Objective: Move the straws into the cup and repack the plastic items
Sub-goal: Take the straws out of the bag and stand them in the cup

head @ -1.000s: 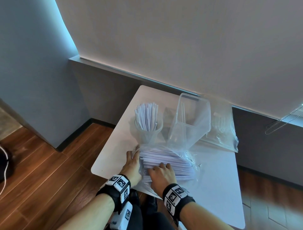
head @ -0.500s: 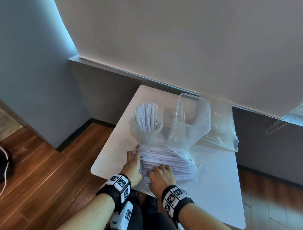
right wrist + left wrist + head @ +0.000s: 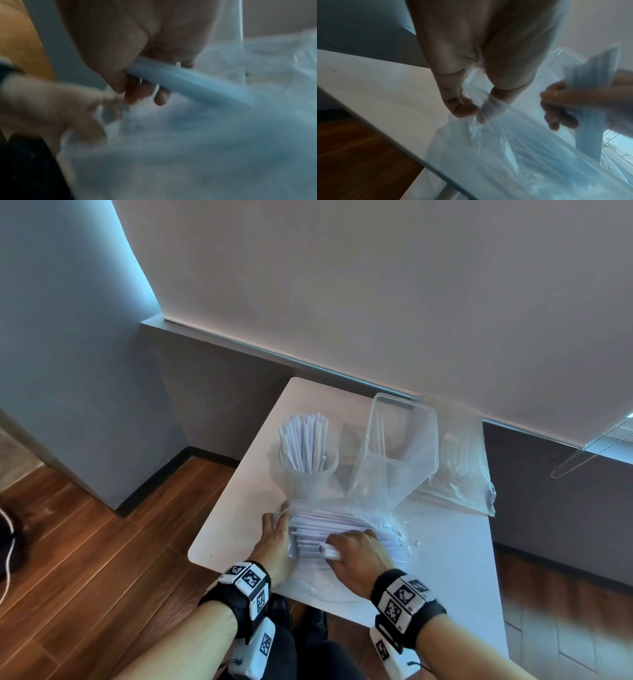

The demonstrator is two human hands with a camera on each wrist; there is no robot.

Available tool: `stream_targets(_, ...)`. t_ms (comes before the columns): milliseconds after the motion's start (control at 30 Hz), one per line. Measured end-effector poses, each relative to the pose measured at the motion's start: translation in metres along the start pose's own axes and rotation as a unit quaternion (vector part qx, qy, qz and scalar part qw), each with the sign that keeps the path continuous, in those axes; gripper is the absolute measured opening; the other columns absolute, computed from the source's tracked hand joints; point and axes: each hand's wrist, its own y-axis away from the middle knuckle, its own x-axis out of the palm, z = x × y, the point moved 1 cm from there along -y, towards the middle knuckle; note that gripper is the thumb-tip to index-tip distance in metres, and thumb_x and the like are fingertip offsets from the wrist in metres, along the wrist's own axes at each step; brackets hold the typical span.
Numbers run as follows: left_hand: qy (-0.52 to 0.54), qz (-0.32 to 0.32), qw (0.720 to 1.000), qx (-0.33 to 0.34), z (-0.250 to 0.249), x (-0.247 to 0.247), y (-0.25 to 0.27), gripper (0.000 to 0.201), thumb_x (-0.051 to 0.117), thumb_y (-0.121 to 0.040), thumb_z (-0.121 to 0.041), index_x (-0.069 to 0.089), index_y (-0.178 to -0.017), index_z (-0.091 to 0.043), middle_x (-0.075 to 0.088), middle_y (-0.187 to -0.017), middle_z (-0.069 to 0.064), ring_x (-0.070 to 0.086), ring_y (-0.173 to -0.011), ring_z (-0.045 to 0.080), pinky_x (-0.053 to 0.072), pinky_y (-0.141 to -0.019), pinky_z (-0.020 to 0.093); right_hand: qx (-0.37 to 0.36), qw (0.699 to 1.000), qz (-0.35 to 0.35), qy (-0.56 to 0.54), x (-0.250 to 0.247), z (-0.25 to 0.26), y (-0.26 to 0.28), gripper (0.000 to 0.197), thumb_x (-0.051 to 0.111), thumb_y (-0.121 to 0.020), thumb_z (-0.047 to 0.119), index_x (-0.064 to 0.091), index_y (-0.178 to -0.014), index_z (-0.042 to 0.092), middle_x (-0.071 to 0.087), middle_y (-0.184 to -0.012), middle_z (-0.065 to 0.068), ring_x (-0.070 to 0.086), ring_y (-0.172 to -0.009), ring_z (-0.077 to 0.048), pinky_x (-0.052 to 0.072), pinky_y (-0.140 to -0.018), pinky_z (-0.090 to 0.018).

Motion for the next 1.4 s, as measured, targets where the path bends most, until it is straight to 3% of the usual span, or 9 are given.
stream_targets(100, 0.005, 0.000, 1.000, -0.019, -0.001, 0.000, 0.000, 0.112, 0.073, -0.076, 0.002, -0.002, -0.154, -0.028, 0.014, -0.146, 0.003, 0.041, -0.130, 0.026, 0.037, -0.106, 0.029, 0.013, 0.994, -0.058, -0.087, -0.034, 0.006, 0.003, 0.041, 0.043, -0.097, 0.045, 0.061, -0.073, 0.017, 0.063, -0.088, 0.000, 0.054, -0.088, -0.022, 0.041, -0.080, -0.035)
stream_targets(267, 0.001, 0.000, 1.000, -0.016, -0.001, 0.000, -0.001, 0.114, 0.076, -0.075, 0.002, -0.001, -0.153, -0.028, 0.015, -0.145, 0.003, 0.041, -0.130, 0.025, 0.038, -0.106, 0.028, 0.062, 0.939, -0.123, -0.314, -0.059, 0.006, 0.010, 0.036, 0.058, -0.096, 0.038, 0.063, -0.065, 0.019, 0.060, -0.077, 0.003, 0.060, -0.075, -0.009, 0.047, -0.074, -0.029)
stream_targets(467, -0.029, 0.015, 0.999, -0.037, -0.005, -0.001, 0.000, 0.103, 0.070, -0.081, 0.002, 0.004, -0.155, -0.026, 0.013, -0.144, 0.003, 0.046, -0.127, 0.025, 0.037, -0.104, 0.023, 0.149, 0.942, -0.064, -0.292, -0.042, -0.014, 0.006, 0.040, 0.066, -0.081, 0.050, 0.059, -0.070, 0.012, 0.061, -0.069, -0.001, 0.058, -0.062, -0.014, 0.052, -0.063, -0.034)
stream_targets(567, -0.016, 0.007, 1.000, -0.023, -0.003, -0.001, 0.000, 0.102, 0.070, -0.079, 0.004, 0.007, -0.154, -0.027, 0.017, -0.141, 0.004, 0.046, -0.125, 0.025, 0.036, -0.102, 0.020, 0.097, 0.939, -0.075, -0.321, -0.092, -0.006, -0.011, 0.029, 0.071, -0.085, 0.030, 0.060, -0.063, 0.014, 0.063, -0.058, -0.002, 0.060, -0.048, -0.014, 0.055, -0.055, -0.035)
stream_targets(733, -0.021, 0.007, 1.000, -0.017, 0.000, 0.001, -0.002, 0.104, 0.071, -0.076, 0.004, 0.009, -0.154, -0.028, 0.018, -0.138, 0.004, 0.052, -0.119, 0.027, 0.041, -0.102, 0.023, -0.029, 0.926, -0.165, -0.337, -0.195, 0.013, -0.058, 0.029, 0.069, -0.083, 0.042, 0.067, -0.074, 0.014, 0.069, -0.061, -0.008, 0.065, -0.049, -0.023, 0.053, -0.053, -0.033)
stream_targets(867, -0.024, 0.005, 1.000, -0.017, 0.003, 0.002, -0.003, 0.105, 0.074, -0.075, 0.001, 0.010, -0.154, -0.025, 0.017, -0.140, 0.003, 0.050, -0.122, 0.026, 0.037, -0.103, 0.021, -0.069, 0.890, -0.239, -0.381, -0.240, 0.026, -0.099, 0.017, 0.072, -0.086, 0.027, 0.066, -0.077, 0.014, 0.066, -0.062, -0.003, 0.063, -0.050, -0.019, 0.050, -0.051, -0.028)
stream_targets(1133, -0.021, 0.003, 1.000, -0.011, 0.004, 0.002, -0.005, 0.104, 0.072, -0.076, 0.000, 0.008, -0.154, -0.026, 0.017, -0.139, 0.004, 0.052, -0.117, 0.026, 0.042, -0.101, 0.022, -0.007, 0.942, -0.150, -0.300, -0.205, 0.017, -0.140, 0.019, 0.075, -0.083, 0.028, 0.070, -0.084, 0.010, 0.073, -0.075, -0.005, 0.071, -0.059, -0.018, 0.060, -0.067, -0.033)
stream_targets(1267, -0.021, 0.002, 1.000, -0.009, 0.004, 0.002, -0.004, 0.103, 0.068, -0.077, 0.001, 0.006, -0.154, -0.027, 0.018, -0.139, 0.004, 0.054, -0.114, 0.027, 0.044, -0.097, 0.022, 0.029, 0.935, -0.129, -0.330, -0.185, 0.013, -0.144, 0.017, 0.076, -0.081, 0.027, 0.071, -0.082, 0.012, 0.074, -0.073, -0.002, 0.072, -0.064, -0.023, 0.061, -0.074, -0.043)
stream_targets(1400, -0.019, 0.004, 1.000, -0.004, 0.005, 0.003, -0.005, 0.107, 0.071, -0.075, 0.002, 0.005, -0.154, -0.025, 0.016, -0.140, 0.003, 0.051, -0.118, 0.025, 0.040, -0.097, 0.017, 0.042, 0.941, -0.111, -0.316, -0.180, 0.015, -0.144, 0.016, 0.076, -0.080, 0.026, 0.072, -0.084, 0.012, 0.075, -0.074, 0.000, 0.072, -0.063, -0.019, 0.061, -0.075, -0.039)
